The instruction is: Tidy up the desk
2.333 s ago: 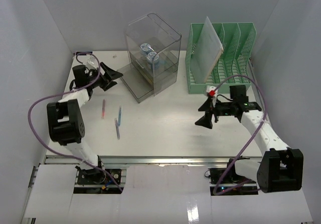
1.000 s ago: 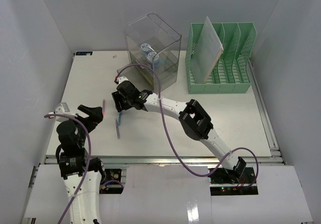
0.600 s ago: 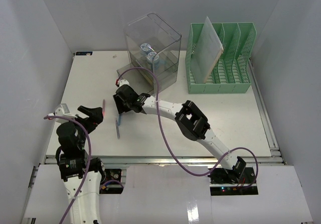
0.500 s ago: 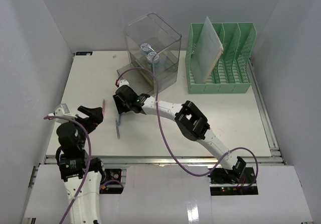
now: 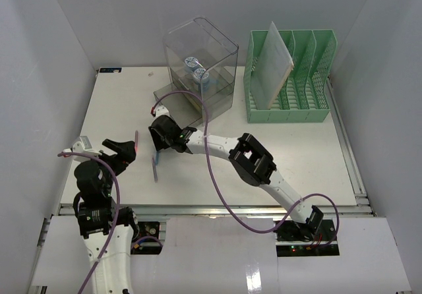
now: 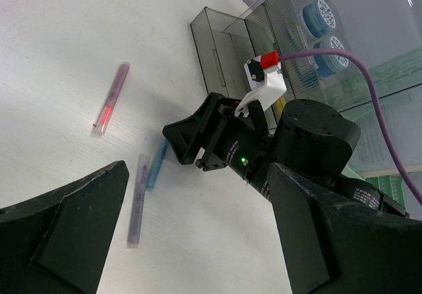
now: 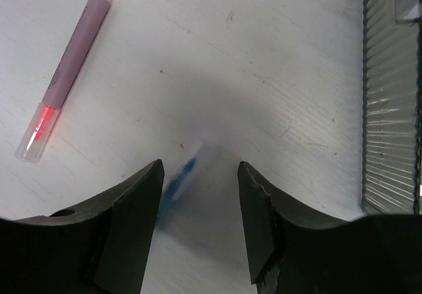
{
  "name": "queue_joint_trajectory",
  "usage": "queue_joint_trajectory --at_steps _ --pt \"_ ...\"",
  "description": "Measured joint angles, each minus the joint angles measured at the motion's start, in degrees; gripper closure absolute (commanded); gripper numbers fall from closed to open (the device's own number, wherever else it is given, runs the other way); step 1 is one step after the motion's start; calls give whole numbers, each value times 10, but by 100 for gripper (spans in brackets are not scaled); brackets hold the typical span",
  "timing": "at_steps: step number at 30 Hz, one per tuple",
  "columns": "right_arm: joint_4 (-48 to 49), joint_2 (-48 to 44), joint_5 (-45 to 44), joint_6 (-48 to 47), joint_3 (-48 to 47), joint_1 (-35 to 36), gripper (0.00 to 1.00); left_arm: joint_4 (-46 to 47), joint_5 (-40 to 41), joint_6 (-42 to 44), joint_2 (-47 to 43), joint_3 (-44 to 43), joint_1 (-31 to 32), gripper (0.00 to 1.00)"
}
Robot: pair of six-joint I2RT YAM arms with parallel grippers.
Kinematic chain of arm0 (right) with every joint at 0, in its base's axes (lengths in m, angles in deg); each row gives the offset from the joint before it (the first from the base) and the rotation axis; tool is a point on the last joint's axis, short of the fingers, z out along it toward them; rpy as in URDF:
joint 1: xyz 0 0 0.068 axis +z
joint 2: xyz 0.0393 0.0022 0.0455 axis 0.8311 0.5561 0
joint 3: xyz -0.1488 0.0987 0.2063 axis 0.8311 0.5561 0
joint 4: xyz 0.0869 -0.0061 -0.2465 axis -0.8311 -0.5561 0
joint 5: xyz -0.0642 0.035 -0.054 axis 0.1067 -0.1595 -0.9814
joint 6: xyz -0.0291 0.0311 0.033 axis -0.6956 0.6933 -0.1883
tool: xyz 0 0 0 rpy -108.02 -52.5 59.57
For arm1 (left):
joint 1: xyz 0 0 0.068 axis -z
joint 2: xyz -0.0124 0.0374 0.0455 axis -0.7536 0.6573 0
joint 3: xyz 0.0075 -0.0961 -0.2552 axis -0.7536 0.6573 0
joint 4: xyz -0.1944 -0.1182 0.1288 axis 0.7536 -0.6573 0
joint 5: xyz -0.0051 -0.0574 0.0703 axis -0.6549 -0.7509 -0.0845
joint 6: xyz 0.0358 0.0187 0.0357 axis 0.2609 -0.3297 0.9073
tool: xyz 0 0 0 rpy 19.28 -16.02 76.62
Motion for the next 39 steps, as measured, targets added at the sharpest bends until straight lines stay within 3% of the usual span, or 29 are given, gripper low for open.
queue_joint_trajectory --at_steps 10,17,26,33,39 --pt "32 -58 0 -31 101 0 50 -2 -34 -23 12 3 1 2" --pt "43 -79 2 -54 139 -1 64 -18 -52 -50 25 12 1 2" --pt "54 -105 19 -75 182 -9 74 -39 -69 -96 99 42 1 2" --pt "69 -135 79 -128 228 -29 92 -21 -107 -110 156 73 1 2" --pt "72 -173 141 -202 279 -43 92 7 -127 -102 260 73 1 2"
